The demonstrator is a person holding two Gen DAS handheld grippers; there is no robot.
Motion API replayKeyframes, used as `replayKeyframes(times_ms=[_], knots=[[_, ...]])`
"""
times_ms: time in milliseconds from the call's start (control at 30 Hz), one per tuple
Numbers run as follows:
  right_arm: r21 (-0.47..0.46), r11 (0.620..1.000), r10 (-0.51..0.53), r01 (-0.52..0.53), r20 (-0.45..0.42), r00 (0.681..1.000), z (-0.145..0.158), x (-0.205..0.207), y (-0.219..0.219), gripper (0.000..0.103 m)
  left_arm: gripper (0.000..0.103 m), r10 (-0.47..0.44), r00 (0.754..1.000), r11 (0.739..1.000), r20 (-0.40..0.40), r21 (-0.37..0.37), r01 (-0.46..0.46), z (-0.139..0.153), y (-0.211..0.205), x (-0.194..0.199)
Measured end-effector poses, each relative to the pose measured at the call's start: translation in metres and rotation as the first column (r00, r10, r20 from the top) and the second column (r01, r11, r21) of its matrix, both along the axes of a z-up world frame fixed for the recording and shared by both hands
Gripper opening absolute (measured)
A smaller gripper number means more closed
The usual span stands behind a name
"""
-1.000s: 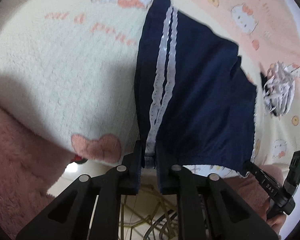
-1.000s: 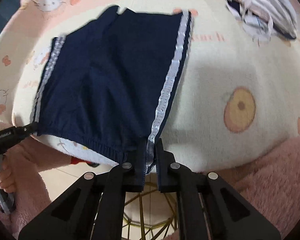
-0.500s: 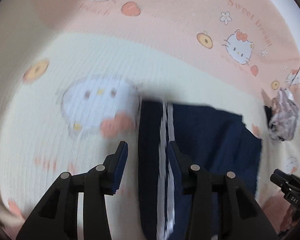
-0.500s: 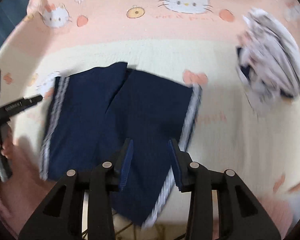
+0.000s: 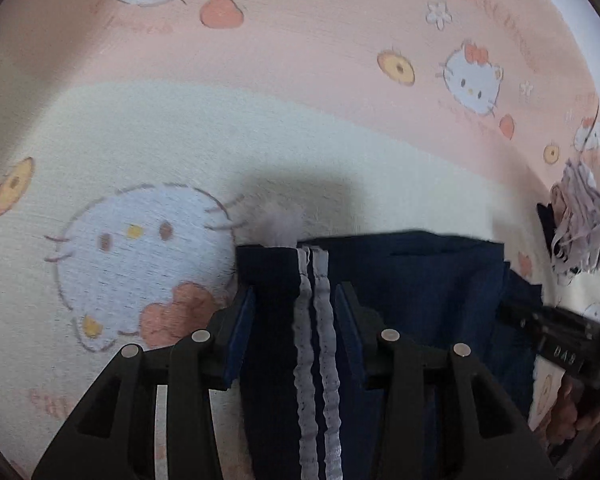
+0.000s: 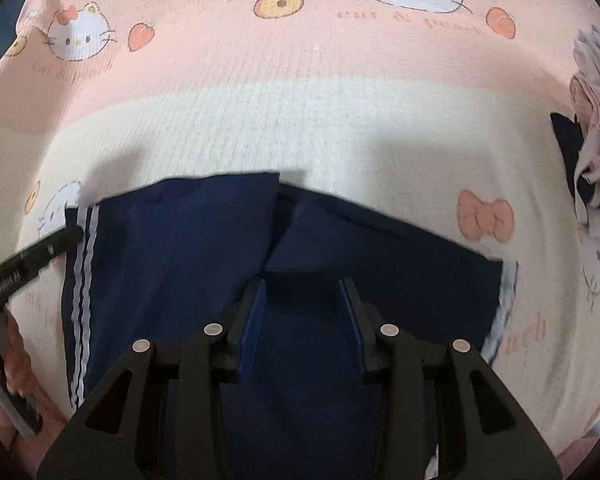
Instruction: Fold clothes
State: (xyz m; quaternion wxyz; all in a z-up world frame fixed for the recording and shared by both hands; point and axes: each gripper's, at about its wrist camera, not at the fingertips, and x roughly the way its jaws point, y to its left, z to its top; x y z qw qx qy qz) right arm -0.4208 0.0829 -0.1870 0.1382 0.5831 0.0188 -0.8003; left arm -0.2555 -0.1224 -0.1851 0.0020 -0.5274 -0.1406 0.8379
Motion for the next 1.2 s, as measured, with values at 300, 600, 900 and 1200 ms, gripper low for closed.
replayKeyframes(times_ms=[300,600,900,1200], knots=[[0.030,0.999,0.014,-0.013,-0.013,1.000,-0.006,-0.020,-0.011,0.038,0.006,0.018,1.000,0.991,-0.010,-0.136,-0.019,0.002,-0.007,0.002],[-0.028,0.999,-0.016,0.015,-0.028,0.999,0.003,-0.024,-0.004,0.038,0.006,0.081,0.993,0.994,-0.084,-0.073,-0.087,0.036,-0.048,0.022],[-0.079,0.994,0.072,-0.077,-0.065,0.995,0.015,-0.031,-0.031,0.046,0.007,0.183,0.981,0.983,0.059,-0.036,-0.181,0.001,-0.075,0.043],[0.066,0.973,0.227,-0.223,-0.053,0.972,0.000,-0.024,-0.089,0.046,0.009,0.215,0.975,0.976,0.052,-0.053,-0.212,0.006,-0.091,0.048]])
